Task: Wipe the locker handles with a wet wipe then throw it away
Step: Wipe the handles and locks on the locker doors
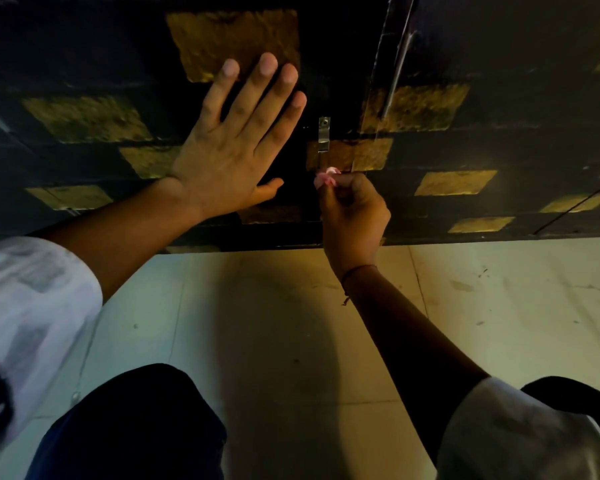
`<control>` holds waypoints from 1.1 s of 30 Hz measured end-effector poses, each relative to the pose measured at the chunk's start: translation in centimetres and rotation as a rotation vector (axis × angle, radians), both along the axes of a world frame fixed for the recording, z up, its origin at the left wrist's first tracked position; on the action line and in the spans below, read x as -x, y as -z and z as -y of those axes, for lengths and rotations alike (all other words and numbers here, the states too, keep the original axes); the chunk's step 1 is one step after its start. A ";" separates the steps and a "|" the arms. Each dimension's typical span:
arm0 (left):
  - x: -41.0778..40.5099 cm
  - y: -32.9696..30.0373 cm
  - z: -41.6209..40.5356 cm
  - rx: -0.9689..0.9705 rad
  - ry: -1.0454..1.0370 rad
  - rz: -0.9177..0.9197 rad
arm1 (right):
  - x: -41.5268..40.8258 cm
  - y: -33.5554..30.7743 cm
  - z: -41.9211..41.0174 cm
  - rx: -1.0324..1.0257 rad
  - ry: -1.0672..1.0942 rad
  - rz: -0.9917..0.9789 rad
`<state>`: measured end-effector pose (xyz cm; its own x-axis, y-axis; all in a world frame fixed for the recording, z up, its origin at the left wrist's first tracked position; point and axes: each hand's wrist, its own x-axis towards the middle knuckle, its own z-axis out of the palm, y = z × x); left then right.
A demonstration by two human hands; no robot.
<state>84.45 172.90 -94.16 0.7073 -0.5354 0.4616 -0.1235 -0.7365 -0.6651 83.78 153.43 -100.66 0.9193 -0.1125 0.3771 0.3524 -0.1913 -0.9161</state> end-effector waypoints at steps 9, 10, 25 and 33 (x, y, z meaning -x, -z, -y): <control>0.9 -0.7 0.7 0.002 -0.030 -0.046 | 0.0 -0.4 0.3 -0.066 -0.129 -0.198; 1.2 -0.9 0.8 0.014 -0.034 -0.056 | 0.1 -0.6 0.6 -0.057 -0.133 -0.179; 4.4 -19.8 6.5 1.213 0.369 -0.581 | 1.2 -22.6 5.4 -0.261 -0.442 0.072; 5.9 -42.7 12.8 1.551 0.607 -0.637 | 3.5 -45.7 10.0 -0.317 -0.213 0.368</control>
<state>78.58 160.10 -51.49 0.8487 -0.1468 0.5080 -0.5257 -0.3386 0.7804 80.30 143.39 -55.01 0.7474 -0.0985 0.6571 0.6625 0.1859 -0.7256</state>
